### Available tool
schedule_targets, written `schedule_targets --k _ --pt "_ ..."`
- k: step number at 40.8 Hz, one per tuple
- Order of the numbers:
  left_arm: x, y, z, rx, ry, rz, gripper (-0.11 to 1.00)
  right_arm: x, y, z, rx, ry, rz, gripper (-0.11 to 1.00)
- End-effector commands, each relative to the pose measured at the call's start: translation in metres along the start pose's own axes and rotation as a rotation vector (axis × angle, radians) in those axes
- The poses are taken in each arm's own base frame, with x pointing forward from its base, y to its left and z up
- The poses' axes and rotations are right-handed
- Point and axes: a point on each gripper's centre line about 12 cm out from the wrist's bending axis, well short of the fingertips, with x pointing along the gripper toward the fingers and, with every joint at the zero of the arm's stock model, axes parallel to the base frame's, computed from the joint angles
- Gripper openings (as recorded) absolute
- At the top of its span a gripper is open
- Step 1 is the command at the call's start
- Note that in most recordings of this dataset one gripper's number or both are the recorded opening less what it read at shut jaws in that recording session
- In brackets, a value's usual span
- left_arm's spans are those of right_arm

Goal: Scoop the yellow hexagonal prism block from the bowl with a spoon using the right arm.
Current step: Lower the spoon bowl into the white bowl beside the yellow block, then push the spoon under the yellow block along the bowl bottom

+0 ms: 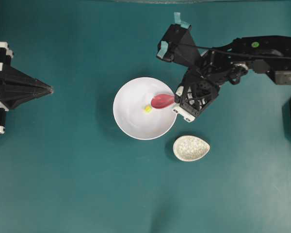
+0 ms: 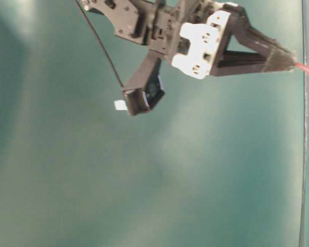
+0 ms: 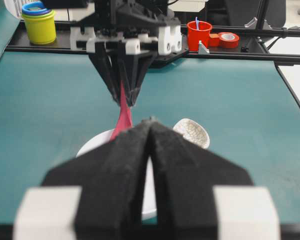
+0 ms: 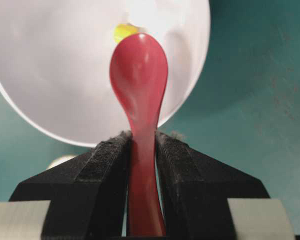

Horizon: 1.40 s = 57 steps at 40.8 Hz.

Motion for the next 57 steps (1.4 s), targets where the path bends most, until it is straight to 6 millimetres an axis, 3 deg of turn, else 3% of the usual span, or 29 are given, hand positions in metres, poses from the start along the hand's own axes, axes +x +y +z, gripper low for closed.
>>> schedule_targets --k 1,31,43,57 --pt "0.003 0.000 0.010 0.002 -0.023 0.001 0.00 -0.005 0.006 0.007 -0.013 -0.024 0.010 0.22" --pt "0.003 0.000 0.010 0.000 -0.023 0.001 0.00 0.027 0.010 0.010 -0.035 -0.010 -0.004 0.22" --pt "0.003 0.000 0.009 0.000 -0.021 0.001 0.00 0.038 0.017 0.022 -0.049 -0.049 0.008 0.22" --pt "0.003 0.000 0.009 0.000 -0.021 0.001 0.00 0.038 0.021 0.038 -0.068 -0.159 0.030 0.22"
